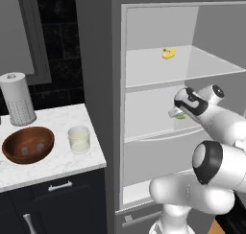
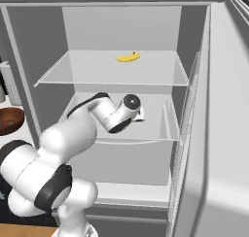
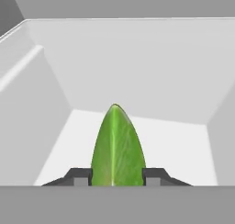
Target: Grab a lemon wedge from the fridge and one ice cube from the ice bowl, and put them in the glass of lemonade.
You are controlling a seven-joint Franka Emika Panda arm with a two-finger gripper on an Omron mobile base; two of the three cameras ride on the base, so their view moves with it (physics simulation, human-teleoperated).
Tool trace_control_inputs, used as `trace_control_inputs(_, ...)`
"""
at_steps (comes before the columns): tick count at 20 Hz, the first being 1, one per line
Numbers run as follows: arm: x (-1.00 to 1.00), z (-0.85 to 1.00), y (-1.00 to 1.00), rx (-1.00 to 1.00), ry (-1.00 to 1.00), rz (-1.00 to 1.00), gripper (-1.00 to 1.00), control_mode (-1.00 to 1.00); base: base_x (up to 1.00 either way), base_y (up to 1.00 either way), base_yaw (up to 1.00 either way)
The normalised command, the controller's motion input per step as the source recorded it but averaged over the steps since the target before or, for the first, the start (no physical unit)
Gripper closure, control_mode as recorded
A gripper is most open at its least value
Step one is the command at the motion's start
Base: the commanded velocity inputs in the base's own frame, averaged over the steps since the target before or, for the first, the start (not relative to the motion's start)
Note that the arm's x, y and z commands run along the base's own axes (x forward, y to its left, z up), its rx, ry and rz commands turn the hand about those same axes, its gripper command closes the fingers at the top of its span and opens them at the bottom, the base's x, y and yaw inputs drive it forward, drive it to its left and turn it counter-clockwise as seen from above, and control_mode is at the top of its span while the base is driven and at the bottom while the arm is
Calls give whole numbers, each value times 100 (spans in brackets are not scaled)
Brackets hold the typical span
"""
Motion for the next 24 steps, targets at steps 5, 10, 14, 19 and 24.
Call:
trace_control_inputs(5,-97,87,0,-8,0,0,100,-100,0,0,0)
trace_control_inputs(10,-92,100,0,-10,0,0,100,-100,0,0,0)
trace_control_inputs(14,-100,92,0,-13,0,0,100,-100,0,0,0)
trace_control_inputs(19,-100,72,4,-12,0,0,100,-100,0,0,0)
trace_control_inputs(24,-100,48,15,-10,0,0,100,-100,0,0,0)
